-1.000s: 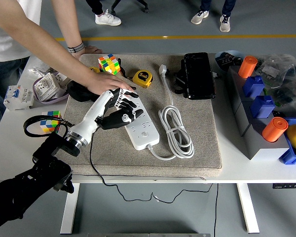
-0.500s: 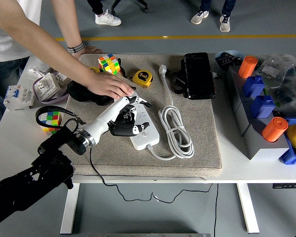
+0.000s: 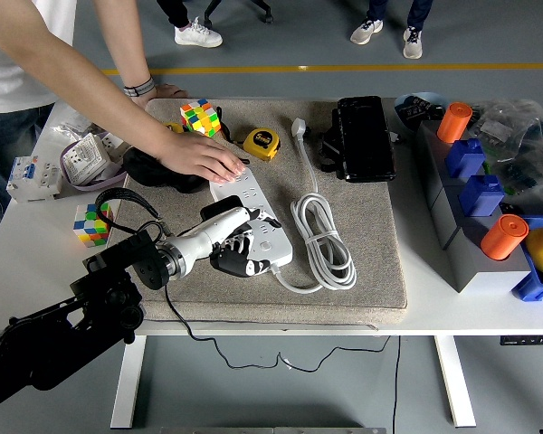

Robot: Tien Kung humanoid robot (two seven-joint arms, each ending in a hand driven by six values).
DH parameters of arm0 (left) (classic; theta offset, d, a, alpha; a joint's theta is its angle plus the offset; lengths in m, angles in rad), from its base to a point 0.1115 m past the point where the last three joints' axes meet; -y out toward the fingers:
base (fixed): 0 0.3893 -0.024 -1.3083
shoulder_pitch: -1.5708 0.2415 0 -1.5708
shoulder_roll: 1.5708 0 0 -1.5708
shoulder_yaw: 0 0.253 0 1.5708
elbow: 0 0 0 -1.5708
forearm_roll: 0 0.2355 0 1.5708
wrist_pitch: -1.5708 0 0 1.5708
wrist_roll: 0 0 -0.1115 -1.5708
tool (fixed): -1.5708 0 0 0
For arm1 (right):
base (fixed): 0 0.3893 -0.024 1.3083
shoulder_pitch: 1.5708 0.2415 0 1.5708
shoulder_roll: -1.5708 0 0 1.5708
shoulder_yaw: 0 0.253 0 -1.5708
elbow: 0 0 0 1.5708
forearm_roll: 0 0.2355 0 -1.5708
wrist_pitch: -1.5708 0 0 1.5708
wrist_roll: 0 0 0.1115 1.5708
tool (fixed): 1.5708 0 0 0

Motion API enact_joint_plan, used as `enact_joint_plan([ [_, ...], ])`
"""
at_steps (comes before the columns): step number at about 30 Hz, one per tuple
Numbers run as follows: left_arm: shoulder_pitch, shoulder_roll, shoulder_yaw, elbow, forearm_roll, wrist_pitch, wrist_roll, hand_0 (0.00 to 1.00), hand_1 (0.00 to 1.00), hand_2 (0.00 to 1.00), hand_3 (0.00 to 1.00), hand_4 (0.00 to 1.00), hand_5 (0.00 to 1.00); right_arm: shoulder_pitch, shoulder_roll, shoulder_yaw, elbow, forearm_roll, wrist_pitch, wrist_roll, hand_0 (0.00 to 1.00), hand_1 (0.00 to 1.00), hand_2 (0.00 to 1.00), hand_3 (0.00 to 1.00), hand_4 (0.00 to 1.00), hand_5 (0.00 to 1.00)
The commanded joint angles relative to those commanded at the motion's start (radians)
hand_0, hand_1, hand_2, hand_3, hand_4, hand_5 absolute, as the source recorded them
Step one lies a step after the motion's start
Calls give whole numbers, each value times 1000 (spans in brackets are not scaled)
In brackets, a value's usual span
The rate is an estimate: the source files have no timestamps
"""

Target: Put the plug near the board,insert it into the board,press the button,pull the plug out

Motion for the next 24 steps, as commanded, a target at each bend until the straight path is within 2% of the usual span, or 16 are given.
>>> enact_joint_plan([
  [8, -1, -8, 8, 22, 18, -24, 35, 50, 110, 168, 787, 756, 2, -1, 2, 0, -1, 2, 0, 1, 601, 652, 614, 511, 808, 505],
  [24, -3, -16, 20, 65, 22, -41, 57, 51, 113, 170, 774, 760, 2, -1, 3, 7, 0, 0, 0, 2, 601, 651, 614, 510, 807, 506],
])
